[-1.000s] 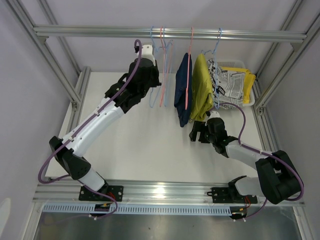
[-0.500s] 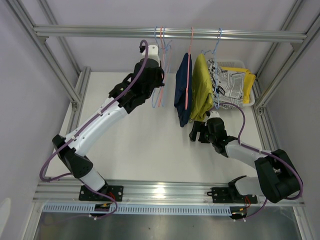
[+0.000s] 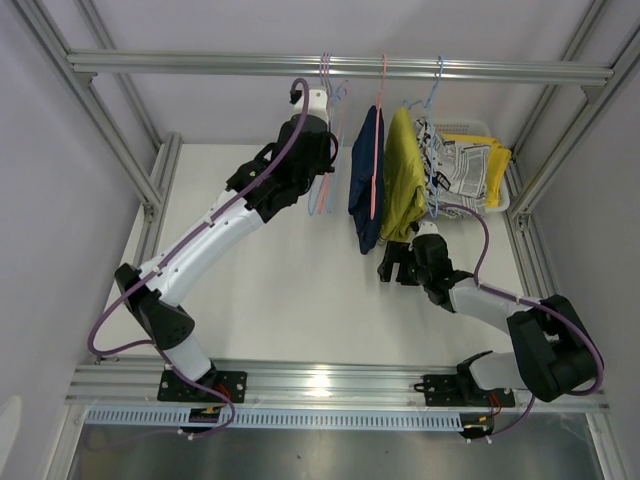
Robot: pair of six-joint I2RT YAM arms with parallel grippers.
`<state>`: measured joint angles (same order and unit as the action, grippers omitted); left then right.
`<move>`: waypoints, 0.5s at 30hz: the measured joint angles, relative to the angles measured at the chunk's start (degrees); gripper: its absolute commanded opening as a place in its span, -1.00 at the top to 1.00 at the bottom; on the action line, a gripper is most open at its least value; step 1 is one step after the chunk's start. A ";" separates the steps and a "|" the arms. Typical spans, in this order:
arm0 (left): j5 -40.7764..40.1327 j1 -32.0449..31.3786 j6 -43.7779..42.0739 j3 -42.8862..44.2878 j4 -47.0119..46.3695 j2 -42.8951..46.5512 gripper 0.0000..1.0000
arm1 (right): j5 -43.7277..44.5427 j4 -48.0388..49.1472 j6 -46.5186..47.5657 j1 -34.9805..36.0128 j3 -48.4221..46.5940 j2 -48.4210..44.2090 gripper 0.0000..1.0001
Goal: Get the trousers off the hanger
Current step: Place the hanger at the clothesline.
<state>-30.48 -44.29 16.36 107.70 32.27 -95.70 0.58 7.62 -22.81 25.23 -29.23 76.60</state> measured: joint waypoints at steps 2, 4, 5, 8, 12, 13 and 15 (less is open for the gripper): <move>0.00 0.00 0.00 0.04 0.09 0.00 0.89 | 0.00 0.02 0.00 0.09 -0.22 0.26 -0.85; 0.00 -0.02 -0.02 0.07 0.42 0.00 0.83 | 0.00 0.02 0.00 0.13 -0.42 0.57 -0.85; -0.02 -0.07 -0.02 0.04 0.79 0.00 0.82 | 0.02 0.00 0.00 0.17 -0.48 0.74 -0.86; -0.24 -0.42 0.00 -0.02 1.86 0.00 0.78 | 0.00 0.00 0.00 0.22 -0.50 0.85 -0.85; -0.74 -1.09 0.02 -0.48 2.03 0.04 0.75 | 0.00 -0.02 0.00 0.24 -0.52 0.87 -0.86; -0.83 -1.22 0.00 -0.63 2.12 0.09 0.75 | 0.00 -0.02 0.00 0.24 -0.52 0.87 -0.86; -0.94 -1.46 0.00 -0.94 2.43 0.11 0.74 | 0.00 -0.02 0.00 0.24 -0.52 0.87 -0.86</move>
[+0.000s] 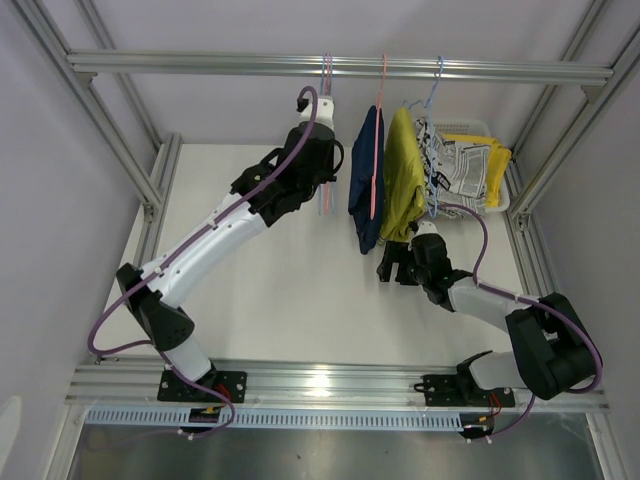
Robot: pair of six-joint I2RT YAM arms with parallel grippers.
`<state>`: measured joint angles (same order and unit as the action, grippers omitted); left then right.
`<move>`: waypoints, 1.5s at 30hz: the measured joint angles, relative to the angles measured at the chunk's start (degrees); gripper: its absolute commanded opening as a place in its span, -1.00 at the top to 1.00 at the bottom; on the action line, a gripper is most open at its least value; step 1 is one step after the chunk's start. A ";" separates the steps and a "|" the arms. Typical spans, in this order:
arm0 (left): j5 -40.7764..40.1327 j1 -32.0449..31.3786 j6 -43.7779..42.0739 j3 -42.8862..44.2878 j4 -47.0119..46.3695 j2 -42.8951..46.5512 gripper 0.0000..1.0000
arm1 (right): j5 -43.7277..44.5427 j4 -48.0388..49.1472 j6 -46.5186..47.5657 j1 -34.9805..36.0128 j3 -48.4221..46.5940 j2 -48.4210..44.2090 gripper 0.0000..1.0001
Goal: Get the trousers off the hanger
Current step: Place the hanger at the clothesline, then pick up the hanger from the clothesline.
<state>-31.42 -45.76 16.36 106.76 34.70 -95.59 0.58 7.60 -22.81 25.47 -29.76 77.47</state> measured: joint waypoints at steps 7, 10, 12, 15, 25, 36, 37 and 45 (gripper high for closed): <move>-0.48 -0.79 -0.11 -2.27 1.88 2.64 0.73 | 0.00 -0.04 0.04 0.04 -0.42 0.61 -0.86; -0.66 -1.33 -0.11 -4.26 2.60 5.31 0.72 | -0.09 -0.04 0.09 0.20 -0.68 1.18 -0.85; -0.87 -1.77 -0.09 -5.95 2.80 7.48 0.70 | -0.81 -0.02 0.15 0.20 -0.70 1.38 -0.85; -0.94 -2.54 0.11 -9.18 2.84 11.02 0.66 | -1.70 -0.09 0.20 0.26 -0.70 1.51 -0.86; 0.24 -3.69 -0.22 -12.61 3.80 19.30 0.46 | -1.33 -3.74 0.17 0.74 -1.05 -0.20 -0.86; -1.84 -3.41 -8.02 -16.55 0.81 29.14 0.27 | 9.90 -24.48 -1.09 0.96 -12.44 -12.70 -0.86; -1.92 -3.19 -8.22 -17.99 0.55 30.36 0.26 | 10.91 -26.40 -1.14 0.96 -13.88 -14.32 -0.85; -0.81 1.40 -7.15 -30.58 -5.27 38.80 0.23 | 20.92 -46.31 -0.59 4.37 -32.02 -21.35 -0.89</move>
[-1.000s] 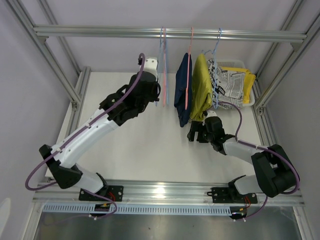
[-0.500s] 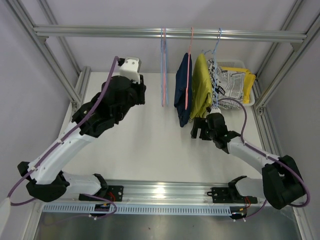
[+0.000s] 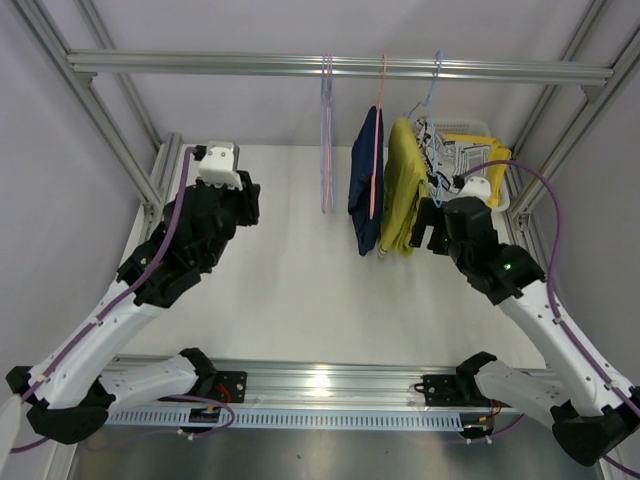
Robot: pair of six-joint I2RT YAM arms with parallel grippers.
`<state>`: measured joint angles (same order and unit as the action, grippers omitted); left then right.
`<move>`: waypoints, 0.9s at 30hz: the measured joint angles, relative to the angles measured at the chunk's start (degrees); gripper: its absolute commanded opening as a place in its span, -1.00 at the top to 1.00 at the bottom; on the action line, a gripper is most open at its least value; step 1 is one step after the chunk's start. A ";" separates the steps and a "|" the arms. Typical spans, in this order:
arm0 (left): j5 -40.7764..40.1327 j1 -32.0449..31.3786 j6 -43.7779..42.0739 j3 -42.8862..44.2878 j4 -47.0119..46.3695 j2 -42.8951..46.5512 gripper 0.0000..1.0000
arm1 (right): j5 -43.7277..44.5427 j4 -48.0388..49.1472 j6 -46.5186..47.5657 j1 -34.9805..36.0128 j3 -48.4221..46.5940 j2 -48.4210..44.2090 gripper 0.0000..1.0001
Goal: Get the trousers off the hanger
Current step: Pick up the hanger from the clothesline.
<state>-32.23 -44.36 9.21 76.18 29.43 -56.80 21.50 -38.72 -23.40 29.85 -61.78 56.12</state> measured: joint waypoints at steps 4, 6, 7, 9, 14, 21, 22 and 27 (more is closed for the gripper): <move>3.61 4.79 2.51 -6.03 -3.63 2.27 0.21 | 5.25 -10.62 1.22 1.22 -11.15 0.11 -0.92; 5.49 7.67 3.91 -9.33 -4.04 3.67 0.21 | 6.25 -13.09 2.16 1.33 -16.55 0.35 -0.92; 5.90 8.61 4.35 -10.14 -4.04 3.96 0.20 | 6.36 -13.22 2.62 1.46 -19.17 0.61 -0.93; 6.88 9.14 4.85 -10.62 -4.33 4.11 0.18 | 5.77 -12.70 3.30 1.97 -23.65 1.44 -0.95; 8.26 9.16 5.31 -10.82 -5.38 5.79 0.13 | 5.42 -9.68 4.00 3.61 -30.34 5.18 -0.99; 8.72 9.16 5.33 -10.82 -6.43 7.32 0.09 | 3.04 -8.35 2.27 4.79 -14.75 2.91 -0.99; 8.87 9.16 5.33 -10.82 -6.45 7.32 0.09 | 2.62 -8.72 2.03 4.85 -13.07 2.91 -0.99; 9.20 9.16 5.35 -10.82 -6.45 7.30 0.07 | 1.95 -8.96 0.44 5.29 -9.09 2.34 -0.99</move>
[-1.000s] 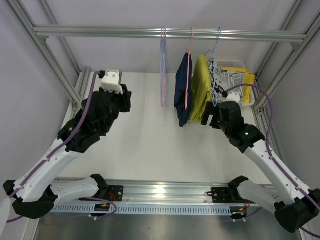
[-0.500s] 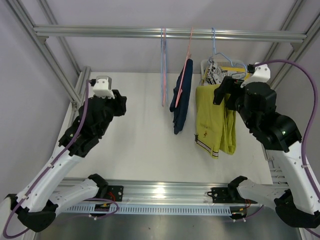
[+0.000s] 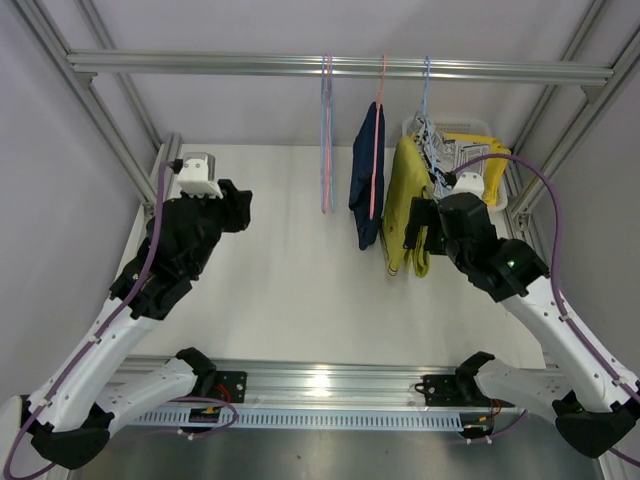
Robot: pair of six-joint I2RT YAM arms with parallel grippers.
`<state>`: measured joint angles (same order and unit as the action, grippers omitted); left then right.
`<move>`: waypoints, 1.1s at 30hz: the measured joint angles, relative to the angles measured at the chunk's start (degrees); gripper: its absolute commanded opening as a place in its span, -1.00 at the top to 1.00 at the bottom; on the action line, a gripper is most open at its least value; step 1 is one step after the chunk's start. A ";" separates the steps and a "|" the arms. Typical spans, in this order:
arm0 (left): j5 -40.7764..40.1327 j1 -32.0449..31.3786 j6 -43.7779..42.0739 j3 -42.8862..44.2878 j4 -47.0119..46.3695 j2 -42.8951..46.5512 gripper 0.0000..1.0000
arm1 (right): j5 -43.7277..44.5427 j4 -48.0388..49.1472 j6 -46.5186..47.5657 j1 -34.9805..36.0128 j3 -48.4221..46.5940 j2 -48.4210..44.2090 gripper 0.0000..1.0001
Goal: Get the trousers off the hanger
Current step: Pick up the hanger from the clothesline.
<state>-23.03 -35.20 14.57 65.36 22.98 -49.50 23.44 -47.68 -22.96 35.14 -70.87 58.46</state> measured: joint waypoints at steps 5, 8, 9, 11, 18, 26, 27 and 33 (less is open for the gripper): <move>0.76 0.00 0.00 0.00 0.02 0.00 0.06 | 0.07 0.92 -1.53 0.11 3.82 -5.09 -0.99; 0.90 0.00 0.02 0.00 0.02 0.00 0.05 | 0.07 1.46 -2.60 0.17 8.81 -7.56 -0.99; 0.98 -0.02 0.02 0.00 0.02 0.00 0.05 | 0.04 1.55 -3.02 0.17 10.67 -7.80 -0.99; 1.07 0.00 0.04 0.00 0.04 -0.04 0.04 | -0.20 1.68 -3.78 0.17 14.47 -7.89 -0.99; 1.44 0.00 0.33 0.00 0.09 -0.79 0.03 | 1.16 -3.04 -5.64 0.17 16.33 -6.60 -0.99; 1.81 0.00 0.42 0.00 0.09 -0.83 0.01 | 5.55 -5.88 -0.79 0.17 -9.42 -5.92 -0.99; 1.81 0.00 0.42 0.00 0.09 -0.81 0.01 | 5.70 -5.60 0.02 0.17 -12.35 -5.66 -0.99; 1.81 0.00 0.42 0.00 0.09 -0.76 0.00 | 1.33 -1.42 2.25 -0.17 -15.91 -5.53 -0.99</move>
<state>-21.21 -35.20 14.98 65.36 23.07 -50.26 24.77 -49.10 -20.71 34.96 -86.78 52.93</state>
